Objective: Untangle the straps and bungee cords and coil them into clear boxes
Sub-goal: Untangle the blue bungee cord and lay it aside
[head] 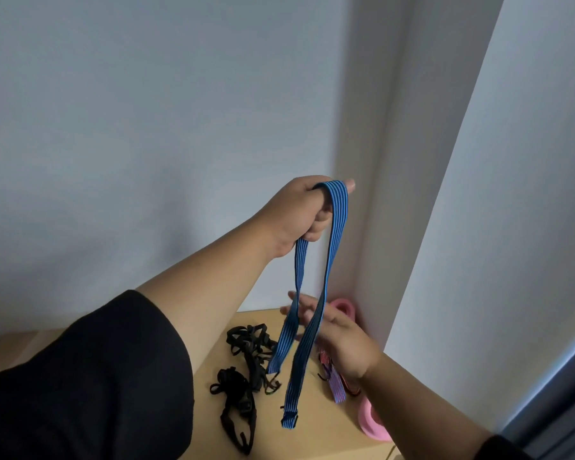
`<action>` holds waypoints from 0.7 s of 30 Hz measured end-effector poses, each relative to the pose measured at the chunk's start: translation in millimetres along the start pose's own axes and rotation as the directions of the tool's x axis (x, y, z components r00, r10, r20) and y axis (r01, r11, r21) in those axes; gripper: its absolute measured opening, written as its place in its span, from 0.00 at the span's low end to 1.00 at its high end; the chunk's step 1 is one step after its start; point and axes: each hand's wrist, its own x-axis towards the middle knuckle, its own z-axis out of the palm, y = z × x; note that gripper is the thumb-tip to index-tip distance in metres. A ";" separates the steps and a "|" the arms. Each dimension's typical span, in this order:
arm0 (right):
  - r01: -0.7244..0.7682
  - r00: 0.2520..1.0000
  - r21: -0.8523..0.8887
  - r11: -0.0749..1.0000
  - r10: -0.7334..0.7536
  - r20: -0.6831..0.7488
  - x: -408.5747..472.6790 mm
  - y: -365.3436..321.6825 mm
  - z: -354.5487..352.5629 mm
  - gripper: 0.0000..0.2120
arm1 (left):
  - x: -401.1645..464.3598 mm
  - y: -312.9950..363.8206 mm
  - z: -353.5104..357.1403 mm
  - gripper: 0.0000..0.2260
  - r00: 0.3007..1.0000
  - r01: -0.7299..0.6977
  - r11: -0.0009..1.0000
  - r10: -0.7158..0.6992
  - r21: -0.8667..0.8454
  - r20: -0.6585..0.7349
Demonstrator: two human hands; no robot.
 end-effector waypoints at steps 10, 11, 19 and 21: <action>0.188 0.961 -0.222 0.957 -0.226 -0.161 6.1 -31.6 11.6 0.12 | -5.0 -7.8 -5.8 0.14 0.999 0.041 0.985 -0.037 0.165 -0.026; 0.177 0.951 -0.269 0.947 -0.235 -0.202 6.7 -32.3 13.3 0.08 | -5.3 -7.8 -5.7 0.13 0.999 0.041 0.983 -0.035 0.179 -0.036; 0.082 0.956 -0.372 0.925 -0.178 -0.232 -1.1 -13.4 10.9 0.27 | -3.2 -5.3 -6.7 0.12 0.985 -0.026 0.986 0.053 0.165 -0.161; 0.059 0.952 -0.464 0.884 -0.189 -0.240 -3.0 -8.7 7.9 0.31 | -3.0 -5.5 -8.6 0.11 0.978 -0.052 0.989 0.077 0.135 -0.192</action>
